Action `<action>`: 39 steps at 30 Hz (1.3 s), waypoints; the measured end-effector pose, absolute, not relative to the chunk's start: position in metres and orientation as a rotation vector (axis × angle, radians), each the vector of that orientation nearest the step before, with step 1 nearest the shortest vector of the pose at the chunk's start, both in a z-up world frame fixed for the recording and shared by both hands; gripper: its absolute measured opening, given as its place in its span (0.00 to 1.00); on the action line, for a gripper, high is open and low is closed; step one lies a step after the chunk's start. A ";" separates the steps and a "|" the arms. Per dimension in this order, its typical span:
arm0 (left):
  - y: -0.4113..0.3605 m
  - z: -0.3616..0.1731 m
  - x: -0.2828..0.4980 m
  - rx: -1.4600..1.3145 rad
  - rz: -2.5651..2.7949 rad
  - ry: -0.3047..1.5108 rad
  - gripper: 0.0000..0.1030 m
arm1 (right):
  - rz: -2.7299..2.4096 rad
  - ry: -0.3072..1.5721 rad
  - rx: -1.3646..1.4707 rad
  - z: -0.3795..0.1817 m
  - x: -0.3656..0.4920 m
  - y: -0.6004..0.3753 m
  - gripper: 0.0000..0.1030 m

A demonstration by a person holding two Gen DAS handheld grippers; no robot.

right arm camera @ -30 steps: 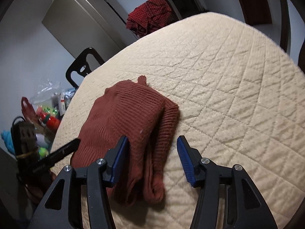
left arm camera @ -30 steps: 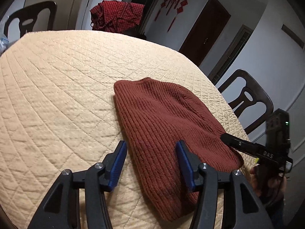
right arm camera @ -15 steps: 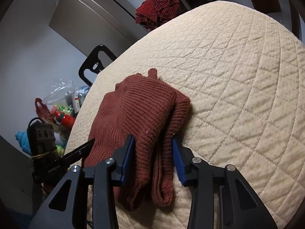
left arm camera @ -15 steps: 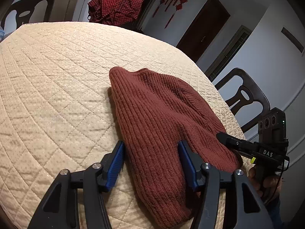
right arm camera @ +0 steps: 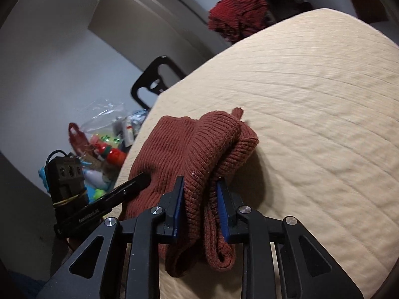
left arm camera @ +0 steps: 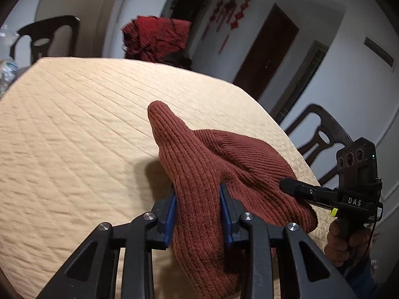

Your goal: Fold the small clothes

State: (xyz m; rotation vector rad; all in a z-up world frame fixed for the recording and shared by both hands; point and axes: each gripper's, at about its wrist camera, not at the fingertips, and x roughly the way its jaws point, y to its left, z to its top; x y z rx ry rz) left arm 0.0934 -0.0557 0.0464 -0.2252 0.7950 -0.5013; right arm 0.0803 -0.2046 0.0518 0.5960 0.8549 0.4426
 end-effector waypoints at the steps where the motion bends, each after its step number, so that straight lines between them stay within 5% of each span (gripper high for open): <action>1: -0.046 0.049 0.095 -0.226 -0.489 0.786 0.32 | 0.462 0.855 0.588 0.052 0.087 -0.194 0.24; 19: 0.089 0.041 0.152 -0.235 -0.304 0.744 0.33 | 0.614 0.933 0.485 0.028 0.189 -0.049 0.26; 24: 0.101 0.013 0.149 -0.242 -0.243 0.805 0.39 | 0.562 0.990 0.435 0.012 0.186 -0.051 0.29; 33: 0.088 0.043 0.114 -0.187 -0.254 0.677 0.38 | 0.507 0.862 0.283 0.054 0.177 -0.051 0.29; 39: 0.076 0.017 0.148 -0.161 -0.269 0.762 0.37 | 0.454 0.947 0.169 0.022 0.209 -0.026 0.29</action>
